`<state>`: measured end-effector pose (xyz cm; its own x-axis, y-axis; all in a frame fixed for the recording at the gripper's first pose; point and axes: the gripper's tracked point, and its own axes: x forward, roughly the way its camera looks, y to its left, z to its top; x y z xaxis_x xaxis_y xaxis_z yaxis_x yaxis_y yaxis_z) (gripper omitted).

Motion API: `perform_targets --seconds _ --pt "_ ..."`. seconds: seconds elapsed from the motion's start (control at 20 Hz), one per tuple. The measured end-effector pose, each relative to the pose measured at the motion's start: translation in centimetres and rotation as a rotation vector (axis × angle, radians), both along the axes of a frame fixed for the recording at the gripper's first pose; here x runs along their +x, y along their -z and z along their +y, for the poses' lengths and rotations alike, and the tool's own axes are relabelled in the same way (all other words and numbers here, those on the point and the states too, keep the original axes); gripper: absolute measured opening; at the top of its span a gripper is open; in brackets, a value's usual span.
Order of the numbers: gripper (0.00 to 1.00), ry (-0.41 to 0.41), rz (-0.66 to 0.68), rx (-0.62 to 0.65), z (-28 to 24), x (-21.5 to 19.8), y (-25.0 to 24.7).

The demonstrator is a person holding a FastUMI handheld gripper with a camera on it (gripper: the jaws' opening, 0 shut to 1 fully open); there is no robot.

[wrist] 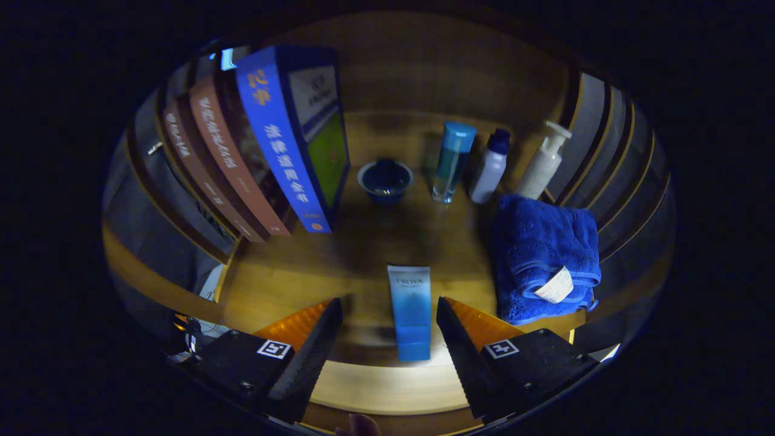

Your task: Pull open the drawer, take out the items inside it, and place them on the countertop above the cabinet.

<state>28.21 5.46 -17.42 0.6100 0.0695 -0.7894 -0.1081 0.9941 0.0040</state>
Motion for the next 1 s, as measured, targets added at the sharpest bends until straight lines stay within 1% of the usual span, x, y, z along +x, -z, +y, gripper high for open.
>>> perform_targets --seconds 0.1,0.25,0.45,0.7,0.8,1.0 --pt "1.0 -0.003 -0.134 0.023 0.9 -0.4 -1.8" --pt "1.0 0.022 -0.328 0.059 1.4 -1.7 -5.0" --pt "1.0 0.055 -0.573 0.044 0.0 -4.7 -9.9" --pt "0.99 0.079 -0.773 0.027 -1.6 -11.8 -13.9" --pt "0.99 0.084 -0.849 0.044 -1.8 -14.8 -15.3" --pt "0.99 0.057 -0.928 0.03 -2.3 -21.9 -15.3"
